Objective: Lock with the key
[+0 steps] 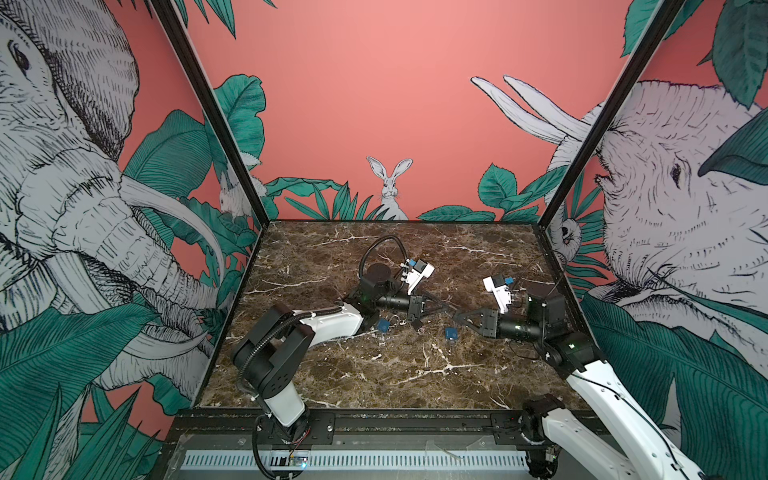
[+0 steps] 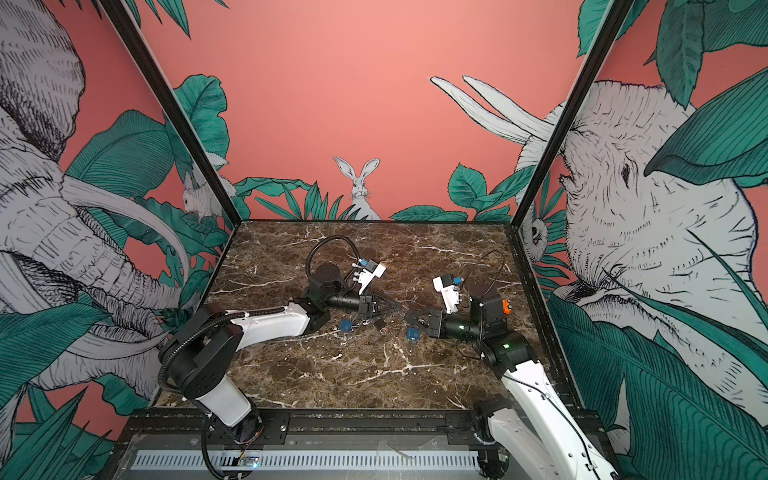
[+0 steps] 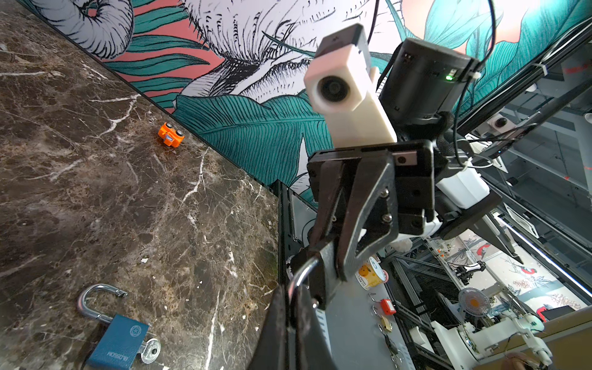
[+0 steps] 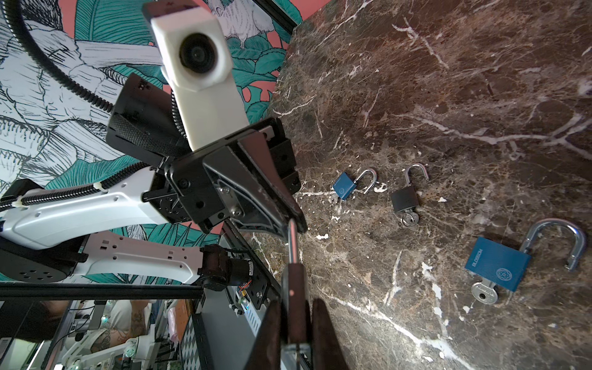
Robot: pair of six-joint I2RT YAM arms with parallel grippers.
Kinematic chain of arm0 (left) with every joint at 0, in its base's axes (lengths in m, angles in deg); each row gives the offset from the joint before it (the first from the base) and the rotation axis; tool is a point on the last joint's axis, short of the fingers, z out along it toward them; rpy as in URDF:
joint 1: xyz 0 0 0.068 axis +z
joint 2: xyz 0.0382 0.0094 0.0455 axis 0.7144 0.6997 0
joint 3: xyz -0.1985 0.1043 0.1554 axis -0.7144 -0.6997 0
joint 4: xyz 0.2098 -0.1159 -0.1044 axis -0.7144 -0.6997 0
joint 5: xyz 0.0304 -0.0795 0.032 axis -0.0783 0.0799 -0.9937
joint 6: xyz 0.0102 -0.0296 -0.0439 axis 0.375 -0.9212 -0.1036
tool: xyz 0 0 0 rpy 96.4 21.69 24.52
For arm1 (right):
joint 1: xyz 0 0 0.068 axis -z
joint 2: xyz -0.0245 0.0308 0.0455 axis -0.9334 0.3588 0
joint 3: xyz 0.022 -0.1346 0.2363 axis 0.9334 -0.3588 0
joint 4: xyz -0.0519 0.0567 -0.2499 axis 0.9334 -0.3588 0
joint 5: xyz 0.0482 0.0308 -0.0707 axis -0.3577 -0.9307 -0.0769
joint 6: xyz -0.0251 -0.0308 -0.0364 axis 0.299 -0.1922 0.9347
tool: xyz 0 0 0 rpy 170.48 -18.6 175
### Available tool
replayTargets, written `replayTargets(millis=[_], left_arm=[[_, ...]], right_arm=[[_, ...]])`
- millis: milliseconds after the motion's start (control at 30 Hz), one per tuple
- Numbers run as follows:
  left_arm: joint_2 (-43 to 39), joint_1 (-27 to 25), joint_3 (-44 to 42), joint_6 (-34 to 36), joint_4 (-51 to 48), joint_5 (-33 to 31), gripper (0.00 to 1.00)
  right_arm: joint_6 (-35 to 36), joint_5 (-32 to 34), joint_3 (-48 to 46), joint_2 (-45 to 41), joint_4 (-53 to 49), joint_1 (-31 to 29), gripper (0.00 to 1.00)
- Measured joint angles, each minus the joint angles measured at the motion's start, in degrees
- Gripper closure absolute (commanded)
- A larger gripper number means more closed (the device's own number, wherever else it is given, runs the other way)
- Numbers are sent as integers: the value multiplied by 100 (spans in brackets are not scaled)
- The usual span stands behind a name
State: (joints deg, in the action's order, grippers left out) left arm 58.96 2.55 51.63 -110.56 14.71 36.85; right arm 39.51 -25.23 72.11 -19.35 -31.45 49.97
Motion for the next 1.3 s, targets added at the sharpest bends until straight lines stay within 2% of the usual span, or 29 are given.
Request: replayTargets(millis=[533,1033,1300], left_arm=[[-105,-44,-79,-116,-35,-11,100],[-138,-70,-76,-98,-118,-476,100],[-140,-131,-76,-57,-136,-627,100]], right_arm=[[254,-35,-31,90,138,0,100],[-24,-345,-245,577,1016,72,100],[90,-356,-243,457,927,234,100]])
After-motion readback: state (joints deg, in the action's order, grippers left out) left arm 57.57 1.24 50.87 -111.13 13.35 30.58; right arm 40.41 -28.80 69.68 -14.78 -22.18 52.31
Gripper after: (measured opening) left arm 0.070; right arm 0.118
